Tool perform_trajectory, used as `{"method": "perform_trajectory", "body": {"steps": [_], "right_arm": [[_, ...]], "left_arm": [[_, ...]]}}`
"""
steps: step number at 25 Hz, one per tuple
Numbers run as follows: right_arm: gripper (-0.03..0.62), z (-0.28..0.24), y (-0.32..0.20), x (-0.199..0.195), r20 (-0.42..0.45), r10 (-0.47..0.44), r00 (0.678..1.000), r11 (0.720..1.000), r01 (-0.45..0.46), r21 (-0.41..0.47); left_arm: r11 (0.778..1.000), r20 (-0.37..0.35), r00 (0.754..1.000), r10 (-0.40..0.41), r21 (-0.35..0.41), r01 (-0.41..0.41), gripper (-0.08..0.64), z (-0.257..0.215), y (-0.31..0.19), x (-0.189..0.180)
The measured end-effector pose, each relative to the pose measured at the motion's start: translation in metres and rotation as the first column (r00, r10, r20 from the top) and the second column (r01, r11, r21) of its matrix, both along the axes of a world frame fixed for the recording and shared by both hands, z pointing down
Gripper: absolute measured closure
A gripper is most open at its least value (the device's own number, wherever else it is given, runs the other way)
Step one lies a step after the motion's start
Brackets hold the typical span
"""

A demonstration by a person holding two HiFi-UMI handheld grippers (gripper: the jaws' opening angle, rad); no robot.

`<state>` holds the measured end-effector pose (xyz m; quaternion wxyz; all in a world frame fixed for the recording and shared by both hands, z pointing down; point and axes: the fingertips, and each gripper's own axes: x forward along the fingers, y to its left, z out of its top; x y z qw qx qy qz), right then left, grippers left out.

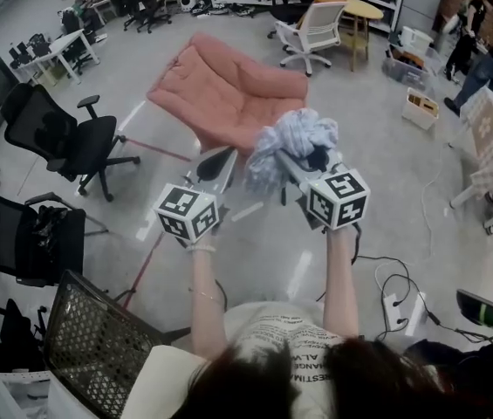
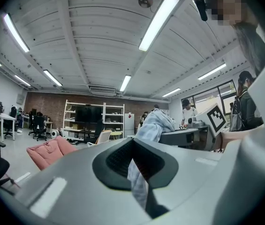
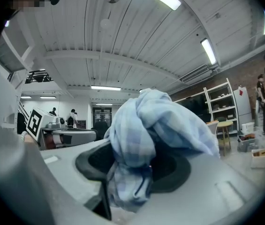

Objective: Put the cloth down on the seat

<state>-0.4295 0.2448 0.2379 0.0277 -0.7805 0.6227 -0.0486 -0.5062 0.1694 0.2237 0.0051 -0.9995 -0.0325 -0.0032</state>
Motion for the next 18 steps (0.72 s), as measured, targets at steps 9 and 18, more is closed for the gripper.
{"method": "perform_trajectory", "body": {"steps": [9,18], "right_arm": [[0.376,0.008,0.001,0.022,0.028,-0.011,1.0,1.0,0.012,-0.012],[0.376,0.021,-0.03,0.089,0.028,-0.007,1.0,0.999,0.008,-0.039]], "left_arm": [[1.0,0.009,1.0,-0.007,-0.016,0.007,0.561,0.005,0.0,0.021],[0.999,0.007,0.999,-0.031,-0.035,0.031,0.56,0.019,-0.039,0.078]]}}
